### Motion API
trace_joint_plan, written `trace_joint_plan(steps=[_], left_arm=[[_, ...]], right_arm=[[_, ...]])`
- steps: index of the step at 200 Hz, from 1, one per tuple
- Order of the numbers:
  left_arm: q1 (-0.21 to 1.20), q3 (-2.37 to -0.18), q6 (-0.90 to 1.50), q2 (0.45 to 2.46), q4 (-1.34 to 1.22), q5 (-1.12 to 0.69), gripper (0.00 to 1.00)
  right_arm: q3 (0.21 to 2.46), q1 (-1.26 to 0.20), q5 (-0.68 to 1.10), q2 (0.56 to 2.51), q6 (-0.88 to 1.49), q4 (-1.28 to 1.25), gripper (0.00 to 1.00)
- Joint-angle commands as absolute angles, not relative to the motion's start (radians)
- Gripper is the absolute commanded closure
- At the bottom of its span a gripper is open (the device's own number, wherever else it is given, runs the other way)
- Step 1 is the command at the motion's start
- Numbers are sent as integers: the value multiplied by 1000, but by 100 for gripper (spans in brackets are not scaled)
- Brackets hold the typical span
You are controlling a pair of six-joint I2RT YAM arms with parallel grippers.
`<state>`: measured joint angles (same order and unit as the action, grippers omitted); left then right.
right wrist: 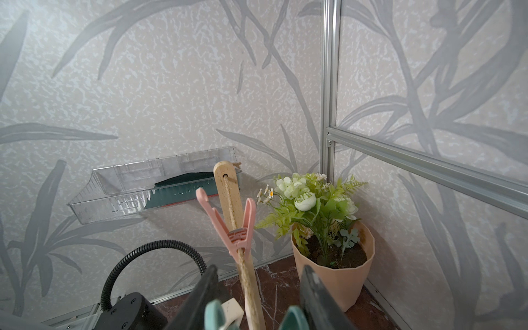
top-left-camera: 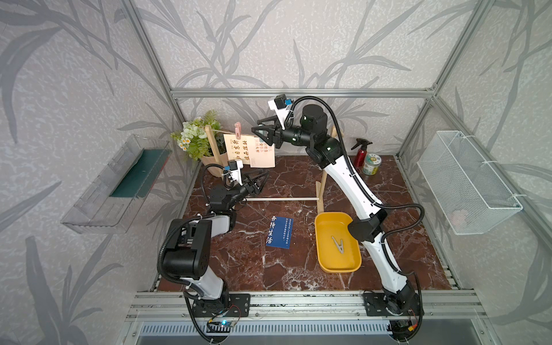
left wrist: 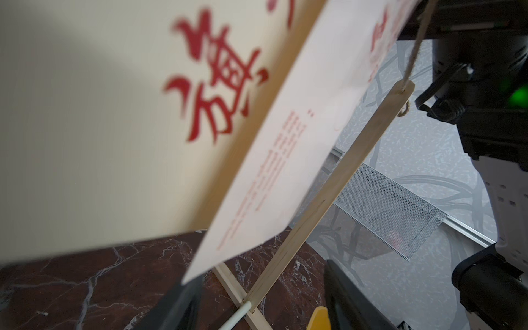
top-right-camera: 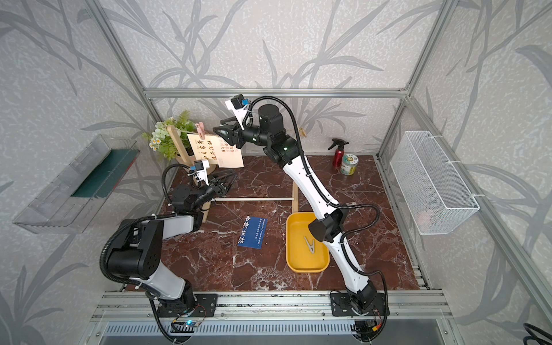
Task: Remove the postcards from the strings
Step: Pinch the postcard on the clothesline.
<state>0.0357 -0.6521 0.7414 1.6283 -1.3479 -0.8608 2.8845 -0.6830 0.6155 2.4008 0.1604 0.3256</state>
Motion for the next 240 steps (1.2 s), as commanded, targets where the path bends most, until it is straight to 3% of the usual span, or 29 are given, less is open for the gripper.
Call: trace_joint_plan(steps=[1,79,97,111,127,179,240], left_arm=[[29,-690,739,1639,-1416,-873,31],[23,-807,718,1653,-1414,-882,31],[24,-820,715,1647,-1414,-891,42],[24,-822,716,1641,-1414,-900,45],[23,-815,710,1634,-1414,-900,57],[25,-806,709,1626,-1413,-920,65],[25,-797,698,1612,-1413,-943,87]], right_arm=[[2905,-690,634,2377,154,310,54],[2906,-702,626,2366,133,327,54],[2905,-703,617,2363,134,328,54],[2904,-703,614,2359,129,331,54],[2904,-703,608,2357,129,331,54],[2904,-703,592,2356,129,337,55],[2904,-695,591,2340,114,352,53]])
